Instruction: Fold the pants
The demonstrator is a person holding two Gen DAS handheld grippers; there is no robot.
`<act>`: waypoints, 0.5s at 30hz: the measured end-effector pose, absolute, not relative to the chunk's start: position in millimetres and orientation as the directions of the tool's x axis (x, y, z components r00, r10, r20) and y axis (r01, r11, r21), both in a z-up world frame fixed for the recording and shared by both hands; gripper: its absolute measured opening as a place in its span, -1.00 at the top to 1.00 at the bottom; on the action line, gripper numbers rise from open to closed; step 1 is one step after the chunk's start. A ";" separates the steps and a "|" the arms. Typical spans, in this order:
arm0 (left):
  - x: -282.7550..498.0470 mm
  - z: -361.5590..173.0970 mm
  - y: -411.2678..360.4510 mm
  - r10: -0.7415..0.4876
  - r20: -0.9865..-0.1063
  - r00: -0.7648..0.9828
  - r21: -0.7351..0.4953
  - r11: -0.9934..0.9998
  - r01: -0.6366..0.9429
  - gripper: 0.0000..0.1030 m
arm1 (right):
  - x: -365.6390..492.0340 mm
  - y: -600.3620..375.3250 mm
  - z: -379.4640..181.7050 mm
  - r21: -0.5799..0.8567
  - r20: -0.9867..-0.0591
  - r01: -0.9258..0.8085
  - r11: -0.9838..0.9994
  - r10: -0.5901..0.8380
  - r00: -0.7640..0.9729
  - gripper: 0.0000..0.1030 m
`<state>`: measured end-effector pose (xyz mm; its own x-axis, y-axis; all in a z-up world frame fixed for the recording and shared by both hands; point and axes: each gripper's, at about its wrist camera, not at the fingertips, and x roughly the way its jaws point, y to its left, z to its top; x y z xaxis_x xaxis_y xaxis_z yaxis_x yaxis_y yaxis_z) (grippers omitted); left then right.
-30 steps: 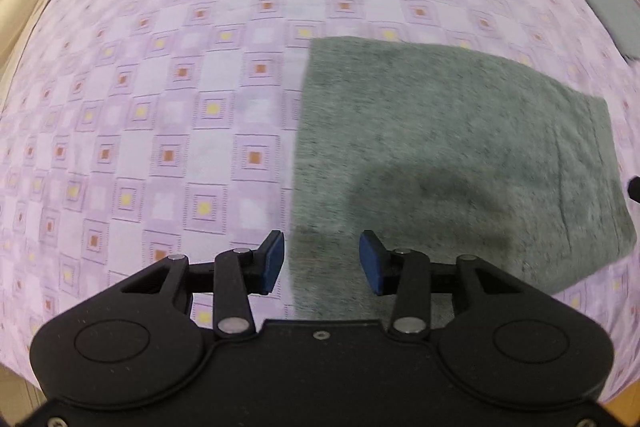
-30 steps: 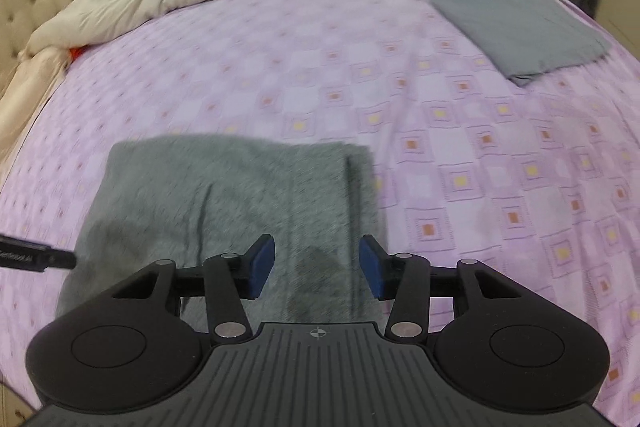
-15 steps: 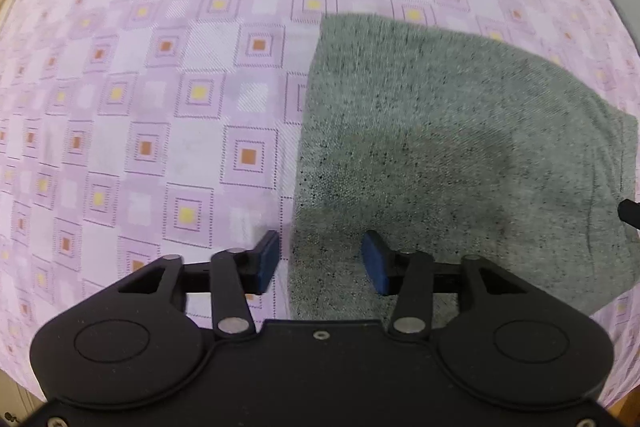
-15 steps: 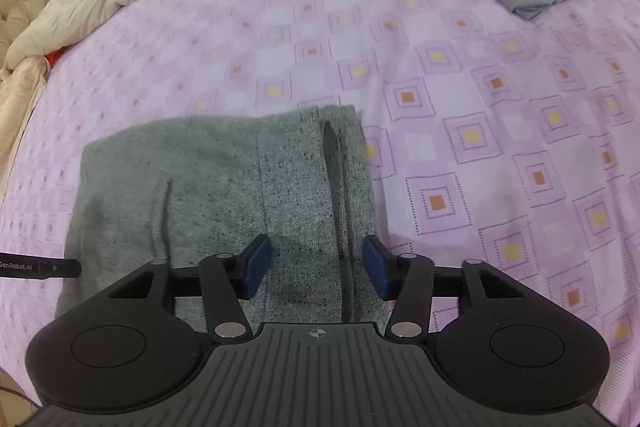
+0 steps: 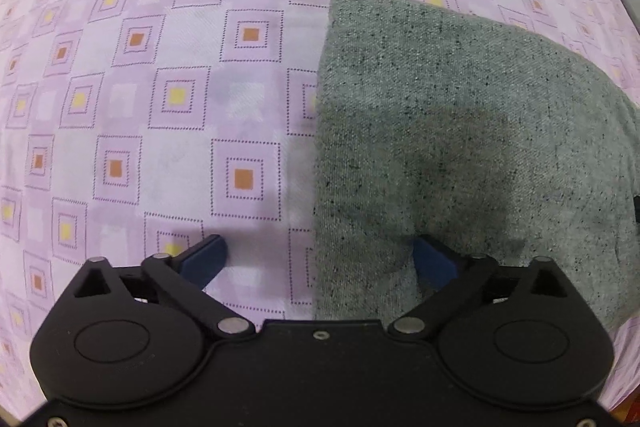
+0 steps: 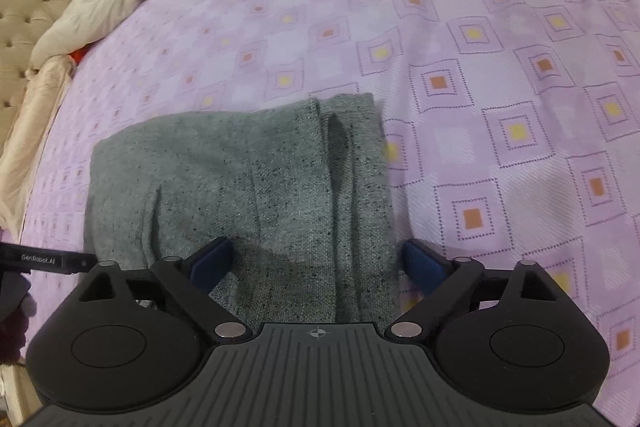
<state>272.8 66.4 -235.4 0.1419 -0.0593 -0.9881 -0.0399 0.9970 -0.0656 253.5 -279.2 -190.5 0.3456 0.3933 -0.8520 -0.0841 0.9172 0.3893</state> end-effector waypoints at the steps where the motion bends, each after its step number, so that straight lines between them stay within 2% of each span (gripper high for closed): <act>1: 272.8 -236.5 66.4 -0.056 -0.988 0.143 -0.062 0.997 -0.037 -0.98 | 252.9 -279.1 -190.3 0.391 -0.851 -0.078 0.917 0.393 0.348 -0.81; 3: 271.6 -236.4 66.3 -0.059 -0.987 0.147 -0.066 0.997 -0.042 -0.97 | 253.2 -278.1 -188.6 0.390 -0.856 -0.056 0.919 0.384 0.347 -0.75; 4: 271.0 -233.6 63.3 -0.061 -0.987 0.149 -0.068 0.997 -0.046 -0.93 | 254.7 -277.3 -188.0 0.392 -0.859 -0.049 0.918 0.385 0.338 -0.66; 6: 267.5 -229.0 63.2 -0.071 -0.983 0.168 -0.080 0.995 -0.052 -0.67 | 257.4 -275.6 -183.8 0.424 -0.850 -0.051 0.904 0.417 0.322 0.26; 7: 265.1 -224.9 61.2 -0.089 -0.979 0.182 -0.100 0.993 -0.056 -0.24 | 258.5 -274.1 -181.2 0.431 -0.850 -0.044 0.901 0.422 0.317 0.33; 8: 261.5 -219.8 59.9 -0.128 -0.973 0.194 -0.142 0.988 -0.058 0.35 | 257.8 -271.9 -177.3 0.422 -0.852 -0.047 0.905 0.414 0.322 0.49; 9: 259.4 -215.6 57.4 -0.155 -0.968 0.195 -0.170 0.983 -0.065 0.61 | 257.0 -271.1 -173.7 0.422 -0.850 -0.047 0.905 0.413 0.326 0.51; 10: 257.9 -211.7 54.1 -0.134 -0.970 0.202 -0.152 0.985 -0.075 0.71 | 254.9 -271.6 -169.6 0.428 -0.848 -0.029 0.903 0.412 0.334 0.52; 12: 254.8 -203.8 48.9 -0.099 -0.970 0.223 -0.122 0.988 -0.090 0.81 | 251.0 -273.1 -159.4 0.434 -0.841 -0.014 0.901 0.410 0.353 0.54; 15: 244.0 -184.5 49.8 -0.099 -0.959 0.264 -0.140 0.980 -0.139 0.83 | 244.5 -266.9 -138.4 0.414 -0.832 -0.061 0.908 0.404 0.381 0.55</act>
<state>244.0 49.8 -184.5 0.2639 -0.0994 -0.9594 -0.1385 0.9804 -0.1397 244.5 -266.9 -138.4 0.3806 0.4044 -0.8316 -0.0611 0.9083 0.4137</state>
